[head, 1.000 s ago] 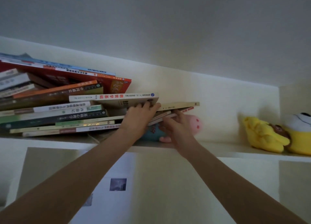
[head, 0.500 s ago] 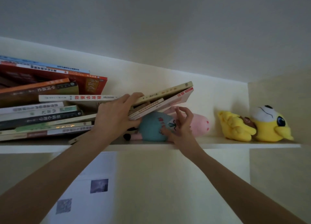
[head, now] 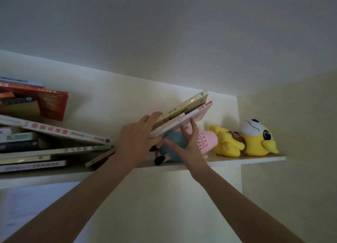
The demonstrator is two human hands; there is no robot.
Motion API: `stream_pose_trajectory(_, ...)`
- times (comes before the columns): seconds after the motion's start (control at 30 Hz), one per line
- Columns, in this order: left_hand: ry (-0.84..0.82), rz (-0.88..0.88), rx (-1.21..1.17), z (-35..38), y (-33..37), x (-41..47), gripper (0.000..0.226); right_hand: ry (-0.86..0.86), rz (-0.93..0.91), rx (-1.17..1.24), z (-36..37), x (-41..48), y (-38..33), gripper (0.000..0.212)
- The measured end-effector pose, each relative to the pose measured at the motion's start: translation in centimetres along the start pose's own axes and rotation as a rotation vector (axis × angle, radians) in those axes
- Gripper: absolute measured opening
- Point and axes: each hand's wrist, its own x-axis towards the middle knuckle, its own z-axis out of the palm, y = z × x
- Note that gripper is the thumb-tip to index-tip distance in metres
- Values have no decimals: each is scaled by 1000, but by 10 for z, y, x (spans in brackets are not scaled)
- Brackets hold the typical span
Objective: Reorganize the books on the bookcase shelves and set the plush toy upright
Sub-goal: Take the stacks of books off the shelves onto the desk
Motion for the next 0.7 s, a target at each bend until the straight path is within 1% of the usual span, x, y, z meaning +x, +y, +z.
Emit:
stream_pose_trajectory(0.03,33,-18,-79,2,8,4,63,34,6,-106,-3,1,0,101)
stream_pose_trajectory(0.07,25,-56,-185,2,16,8,63,80,27,-193,-8,5,4,100)
stream_pose_trajectory(0.13,75,-123,-352,5,28,15,62,143,68,-301,-24,8,12,96)
stream_pose_trajectory(0.17,113,-153,-407,6,32,19,60,138,78,-332,-33,8,17,94)
stream_pose_trajectory(0.23,189,-233,-510,7,37,29,56,77,112,-357,-48,11,23,89)
stream_pose_trajectory(0.3,235,-318,-647,9,39,40,54,-41,148,-473,-55,24,28,85)
stream_pose_trajectory(0.33,253,-360,-706,9,39,45,53,-113,175,-559,-55,32,29,87)
stream_pose_trajectory(0.37,267,-398,-748,8,38,49,51,-167,206,-609,-54,38,29,94)
stream_pose_trajectory(0.4,273,-427,-781,7,36,51,48,-183,246,-592,-52,44,29,104)
stream_pose_trajectory(0.43,275,-449,-806,7,33,52,45,-167,269,-510,-50,48,26,111)
stream_pose_trajectory(0.47,272,-466,-825,6,30,53,43,-136,263,-369,-49,48,22,111)
stream_pose_trajectory(0.57,242,-491,-869,4,23,50,40,-99,177,193,-51,47,11,94)
stream_pose_trajectory(0.6,227,-499,-893,4,22,50,39,-106,151,326,-53,49,6,91)
stream_pose_trajectory(0.63,213,-510,-925,3,23,50,37,-115,126,400,-53,50,-2,88)
stream_pose_trajectory(0.67,201,-519,-958,2,23,50,36,-118,104,412,-52,51,-9,85)
stream_pose_trajectory(0.7,191,-524,-988,0,23,49,34,-122,69,369,-50,52,-16,82)
